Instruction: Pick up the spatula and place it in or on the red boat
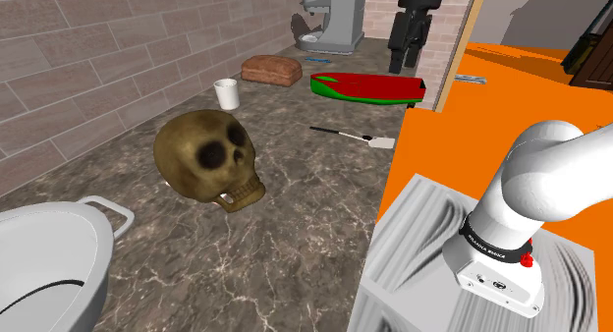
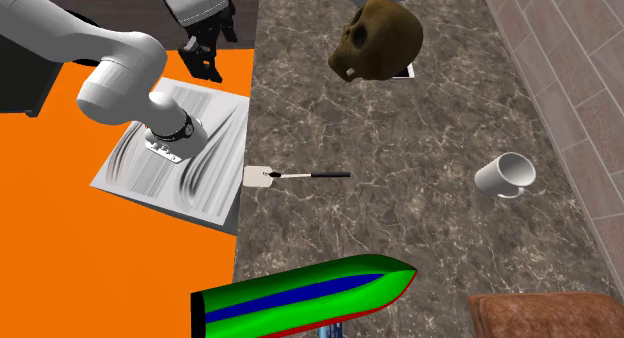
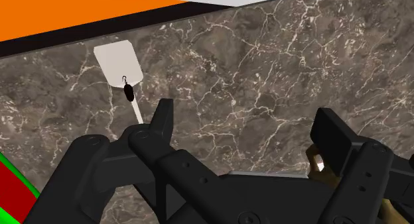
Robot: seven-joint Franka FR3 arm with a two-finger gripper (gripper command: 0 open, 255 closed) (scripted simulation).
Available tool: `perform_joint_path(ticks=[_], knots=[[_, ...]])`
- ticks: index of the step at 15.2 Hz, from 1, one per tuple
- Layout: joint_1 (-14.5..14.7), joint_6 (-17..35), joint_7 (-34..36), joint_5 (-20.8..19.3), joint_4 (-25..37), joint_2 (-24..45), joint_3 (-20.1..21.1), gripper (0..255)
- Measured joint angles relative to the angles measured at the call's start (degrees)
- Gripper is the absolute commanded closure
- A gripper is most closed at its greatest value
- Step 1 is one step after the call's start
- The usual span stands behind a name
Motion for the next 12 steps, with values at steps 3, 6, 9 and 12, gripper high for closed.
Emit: perform_joint_path(ticks=[3, 6, 9, 12], knots=[[0.05, 2.37, -1.11, -0.53, -1.83, 0.37, -0.21, 0], [-0.12, 7.88, -4.38, -2.20, -4.62, 2.64, -1.54, 0], [-0.10, 14.79, -7.22, -3.47, -8.16, 5.44, -2.42, 0], [-0.11, 20.43, -9.88, -4.65, -10.03, 8.49, -3.35, 0]])
